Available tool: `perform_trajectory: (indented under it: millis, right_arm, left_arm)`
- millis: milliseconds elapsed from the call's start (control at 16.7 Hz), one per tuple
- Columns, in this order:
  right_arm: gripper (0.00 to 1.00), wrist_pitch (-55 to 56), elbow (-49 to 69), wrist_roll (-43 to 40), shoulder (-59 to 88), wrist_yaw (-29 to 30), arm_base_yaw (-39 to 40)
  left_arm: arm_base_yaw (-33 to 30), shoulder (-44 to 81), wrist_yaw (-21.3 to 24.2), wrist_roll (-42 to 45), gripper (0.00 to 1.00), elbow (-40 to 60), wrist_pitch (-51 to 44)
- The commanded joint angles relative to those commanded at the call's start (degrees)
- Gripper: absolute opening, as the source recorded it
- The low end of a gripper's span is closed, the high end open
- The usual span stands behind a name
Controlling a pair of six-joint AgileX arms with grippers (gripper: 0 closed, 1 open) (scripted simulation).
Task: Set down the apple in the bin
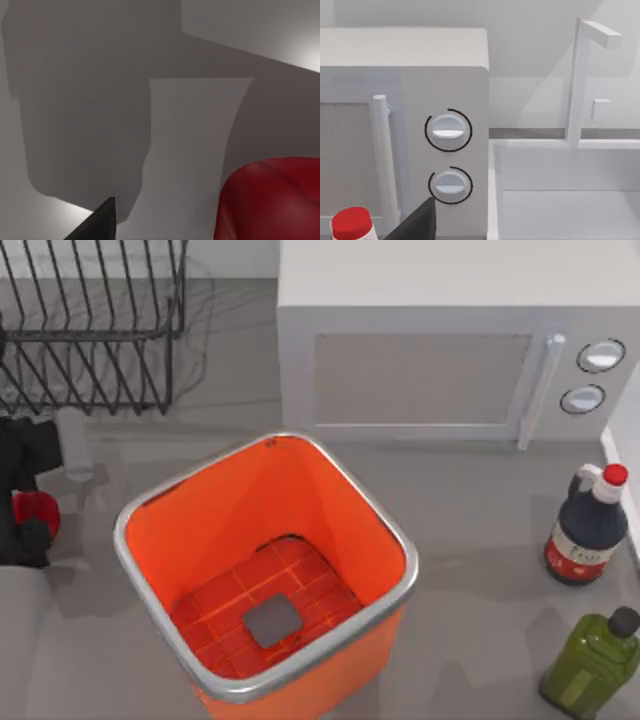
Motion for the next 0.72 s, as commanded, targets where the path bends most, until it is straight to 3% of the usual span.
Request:
perform_trajectory:
  millis: [240, 720]
  right_arm:
    - [1.00, 0.00, 0.00, 0.00, 0.00, 0.00, 0.00]
    - [1.00, 0.00, 0.00, 0.00, 0.00, 0.00, 0.00]
  left_arm:
    - [-0.02, 0.26, 0.00, 0.00, 1.00, -0.31, 0.43]
    - [-0.02, 0.26, 0.00, 0.00, 0.40, -0.31, 0.43]
